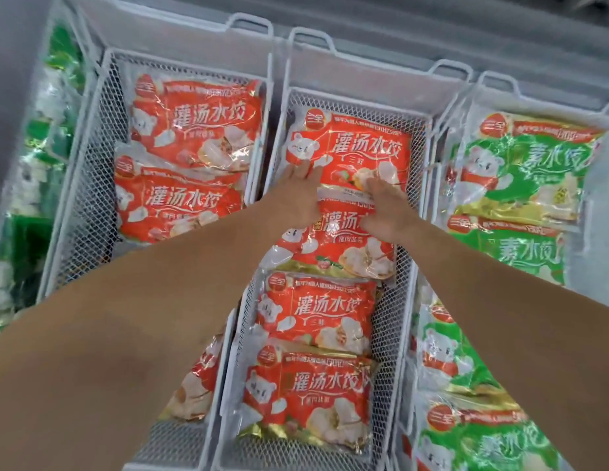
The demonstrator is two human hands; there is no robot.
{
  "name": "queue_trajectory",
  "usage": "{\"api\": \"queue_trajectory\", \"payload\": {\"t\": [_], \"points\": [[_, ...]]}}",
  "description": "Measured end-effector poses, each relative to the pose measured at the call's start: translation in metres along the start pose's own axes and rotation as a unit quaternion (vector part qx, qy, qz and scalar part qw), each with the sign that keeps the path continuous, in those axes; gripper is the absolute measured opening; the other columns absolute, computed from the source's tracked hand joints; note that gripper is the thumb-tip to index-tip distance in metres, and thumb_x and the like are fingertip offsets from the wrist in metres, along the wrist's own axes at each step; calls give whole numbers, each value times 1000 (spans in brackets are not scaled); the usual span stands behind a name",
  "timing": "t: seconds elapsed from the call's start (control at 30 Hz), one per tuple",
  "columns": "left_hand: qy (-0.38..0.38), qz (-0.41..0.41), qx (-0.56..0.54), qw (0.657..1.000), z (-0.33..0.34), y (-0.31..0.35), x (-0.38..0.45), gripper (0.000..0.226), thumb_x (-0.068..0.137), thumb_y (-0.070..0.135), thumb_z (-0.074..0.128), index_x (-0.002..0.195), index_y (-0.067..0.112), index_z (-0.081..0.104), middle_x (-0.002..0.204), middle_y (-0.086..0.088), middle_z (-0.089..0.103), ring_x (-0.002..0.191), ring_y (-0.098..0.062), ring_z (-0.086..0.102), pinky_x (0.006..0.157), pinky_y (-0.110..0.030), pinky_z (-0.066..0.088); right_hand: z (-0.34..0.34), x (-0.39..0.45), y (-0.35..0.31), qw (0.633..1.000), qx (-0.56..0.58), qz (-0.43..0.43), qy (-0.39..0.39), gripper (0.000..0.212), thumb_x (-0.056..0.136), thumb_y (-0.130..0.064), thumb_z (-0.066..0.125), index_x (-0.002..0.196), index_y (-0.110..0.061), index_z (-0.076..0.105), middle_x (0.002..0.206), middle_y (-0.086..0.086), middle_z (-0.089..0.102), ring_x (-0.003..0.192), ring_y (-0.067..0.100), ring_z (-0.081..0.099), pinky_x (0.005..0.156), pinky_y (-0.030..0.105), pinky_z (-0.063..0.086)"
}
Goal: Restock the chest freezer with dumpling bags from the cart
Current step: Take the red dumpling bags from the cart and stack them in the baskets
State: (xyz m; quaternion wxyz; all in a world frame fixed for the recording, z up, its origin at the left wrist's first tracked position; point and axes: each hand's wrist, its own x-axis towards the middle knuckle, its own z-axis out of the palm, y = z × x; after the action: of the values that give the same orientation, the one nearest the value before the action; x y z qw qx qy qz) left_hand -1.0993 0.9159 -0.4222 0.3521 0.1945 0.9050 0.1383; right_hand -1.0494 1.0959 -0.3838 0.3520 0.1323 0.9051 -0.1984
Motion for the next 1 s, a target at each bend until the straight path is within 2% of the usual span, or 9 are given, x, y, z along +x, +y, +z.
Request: {"api": "queue_trajectory", "payload": {"t": [0.07,0.17,0.23,0.3,0.43,0.6,0.7,0.87,1.0], "points": [[9,6,3,1000,-3,0,-6,84,94,30,57,158,14,5,166,-14,2,152,-38,5,124,-47,12,-1,-7,0,1000,-17,-1,14,86,86,-22,67,157,-21,18,163,6,21,149,31,21,121,45,24],[20,6,-1,1000,-10,5,-25,76,92,33,59,155,11,23,161,-16,22,147,-37,24,120,-47,26,-5,-28,0,998,-24,-18,51,82,89,-21,65,157,-15,20,162,8,23,149,28,21,122,37,21],[34,5,0,999,-14,10,-43,63,90,32,59,146,10,40,146,-15,44,135,-36,42,110,-47,40,-6,-50,0,997,-24,-32,69,78,90,-21,64,156,-13,24,158,11,30,146,29,27,121,38,25],[47,1,-4,999,-18,18,-65,52,90,32,58,135,7,50,130,-14,55,121,-34,53,100,-45,47,-4,-74,1,995,-33,-47,79,72,90,-21,64,153,-12,31,151,14,38,141,31,35,117,40,32],[78,-13,-17,997,-22,33,-105,44,96,33,54,129,3,54,127,-17,58,115,-33,57,91,-38,47,0,-113,5,993,-50,-57,92,62,88,-23,63,146,-11,41,143,15,45,129,33,47,108,37,40],[135,-31,-48,989,-16,52,-172,54,97,35,56,142,7,50,142,-16,54,130,-33,50,105,-39,41,6,-172,14,990,-74,-73,96,56,90,-29,61,141,-9,45,137,19,50,122,37,51,100,40,46],[163,-57,-66,983,-10,64,-223,59,97,35,57,148,10,42,148,-14,48,135,-31,46,108,-37,39,12,-212,14,988,-88,-82,98,57,91,-26,60,143,-10,42,142,19,46,128,37,46,103,39,43],[217,-111,-92,966,11,83,-298,61,97,34,57,149,10,40,148,-15,48,133,-31,48,106,-38,41,28,-272,18,978,-121,-138,102,62,94,-27,58,149,-8,38,151,21,39,139,36,37,114,38,33],[260,-163,-121,944,41,97,-367,61,96,34,57,150,11,39,148,-14,48,128,-32,52,108,-42,44,47,-325,17,968,-138,-181,102,65,93,-31,60,150,-9,36,151,20,38,135,37,41,111,40,39]]}}
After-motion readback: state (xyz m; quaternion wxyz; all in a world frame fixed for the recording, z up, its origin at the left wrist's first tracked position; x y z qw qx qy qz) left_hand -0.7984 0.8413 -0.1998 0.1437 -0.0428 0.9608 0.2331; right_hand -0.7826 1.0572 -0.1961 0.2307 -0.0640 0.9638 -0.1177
